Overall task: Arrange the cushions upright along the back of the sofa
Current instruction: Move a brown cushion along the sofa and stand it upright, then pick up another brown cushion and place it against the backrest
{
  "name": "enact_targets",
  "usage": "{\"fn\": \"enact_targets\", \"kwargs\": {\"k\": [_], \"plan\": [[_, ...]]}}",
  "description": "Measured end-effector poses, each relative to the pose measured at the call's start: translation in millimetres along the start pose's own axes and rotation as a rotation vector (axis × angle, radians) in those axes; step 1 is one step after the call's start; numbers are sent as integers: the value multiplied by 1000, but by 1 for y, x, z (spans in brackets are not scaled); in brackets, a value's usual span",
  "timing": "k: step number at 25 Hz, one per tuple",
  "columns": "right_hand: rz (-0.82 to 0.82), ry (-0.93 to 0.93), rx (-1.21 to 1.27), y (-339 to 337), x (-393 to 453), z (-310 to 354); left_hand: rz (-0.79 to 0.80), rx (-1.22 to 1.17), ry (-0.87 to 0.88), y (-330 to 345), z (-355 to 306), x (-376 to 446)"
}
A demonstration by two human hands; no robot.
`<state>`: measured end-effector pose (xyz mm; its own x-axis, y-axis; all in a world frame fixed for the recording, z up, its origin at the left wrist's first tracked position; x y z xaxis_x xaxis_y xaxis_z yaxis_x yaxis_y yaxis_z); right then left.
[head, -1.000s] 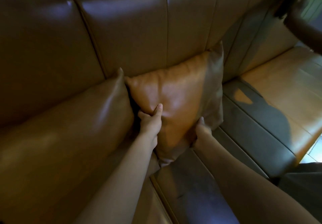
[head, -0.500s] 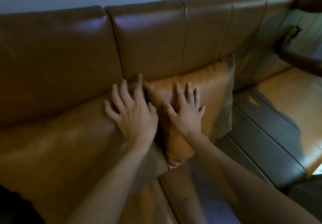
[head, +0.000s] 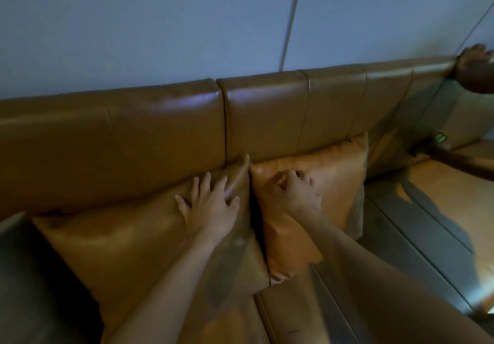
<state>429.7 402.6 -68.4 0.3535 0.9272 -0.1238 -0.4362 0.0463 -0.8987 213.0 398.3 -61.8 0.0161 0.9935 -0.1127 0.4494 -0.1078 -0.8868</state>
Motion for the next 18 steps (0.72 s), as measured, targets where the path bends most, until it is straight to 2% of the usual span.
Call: {"fn": "enact_targets", "kwargs": {"k": [2,5,8,12,18], "plan": [[25,-83,37,-12,-23,46,-40,-143,-7,-30,12,-18],[177,-275,42,-6,-57,128,-31,-307,-111,-68,46,-38],[269,-421,48,-3,-99,213,-19,-377,-212,-116,84,-58],[491,-578,35,30,-168,303,-81,-471,-300,-173,156,-89],[692,-807,-60,127,-296,448,-290,-558,-556,-241,352,-186]]}}
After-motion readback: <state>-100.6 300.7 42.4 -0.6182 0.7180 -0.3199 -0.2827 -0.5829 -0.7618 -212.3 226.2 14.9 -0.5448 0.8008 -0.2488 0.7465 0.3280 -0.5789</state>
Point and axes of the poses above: each hand's wrist, its own x-axis towards the middle knuckle, its own y-axis out of the palm, z = x × y, the point moved 9 cm from there along x, towards the middle knuckle, and after that the axes turned 1 degree about -z, right-handed, at the moved point
